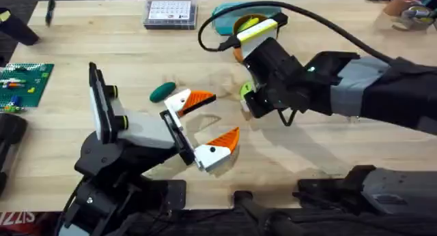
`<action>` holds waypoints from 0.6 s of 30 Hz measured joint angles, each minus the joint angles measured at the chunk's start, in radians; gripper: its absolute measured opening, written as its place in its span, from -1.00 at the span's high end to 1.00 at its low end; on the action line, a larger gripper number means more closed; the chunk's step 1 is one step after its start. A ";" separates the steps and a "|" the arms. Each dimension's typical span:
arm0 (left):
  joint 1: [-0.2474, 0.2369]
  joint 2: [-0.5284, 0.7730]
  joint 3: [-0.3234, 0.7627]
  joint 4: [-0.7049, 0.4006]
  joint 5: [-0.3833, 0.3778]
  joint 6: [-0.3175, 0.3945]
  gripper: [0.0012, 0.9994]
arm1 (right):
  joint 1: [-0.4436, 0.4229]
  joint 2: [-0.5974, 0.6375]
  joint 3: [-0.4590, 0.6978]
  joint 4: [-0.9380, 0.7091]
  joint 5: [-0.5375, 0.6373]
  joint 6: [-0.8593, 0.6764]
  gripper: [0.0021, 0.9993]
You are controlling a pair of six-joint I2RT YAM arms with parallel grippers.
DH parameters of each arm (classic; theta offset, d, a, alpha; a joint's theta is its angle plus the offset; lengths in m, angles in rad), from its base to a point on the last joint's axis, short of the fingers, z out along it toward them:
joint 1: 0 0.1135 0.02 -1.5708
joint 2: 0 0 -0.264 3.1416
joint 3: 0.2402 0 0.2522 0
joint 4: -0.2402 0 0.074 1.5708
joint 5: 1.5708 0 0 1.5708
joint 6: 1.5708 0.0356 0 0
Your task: Pick up the gripper from the table and insert it into the empty holder that is missing its gripper. Then pick up a screw, insert it into the mounting hole, and use the screwdriver to tighten it. Finally, clean up the table by picking up the vegetable and placing it into the bucket.
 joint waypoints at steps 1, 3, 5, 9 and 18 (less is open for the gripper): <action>0.000 0.000 0.000 0.000 0.000 0.000 -0.97 | 0.001 0.000 0.000 0.001 0.000 -0.002 0.70; 0.000 0.000 0.000 0.000 0.000 0.000 -0.97 | 0.001 0.000 0.000 0.004 -0.001 -0.001 0.85; 0.000 0.000 0.000 0.000 -0.001 0.000 -0.97 | 0.001 -0.001 0.000 0.008 0.000 -0.002 0.98; 0.000 0.000 0.000 0.000 -0.006 0.000 -0.97 | 0.001 0.000 0.000 0.003 -0.001 -0.001 0.99; 0.000 0.000 0.000 0.000 -0.011 0.000 -0.97 | 0.001 0.000 0.000 0.003 -0.001 -0.001 0.99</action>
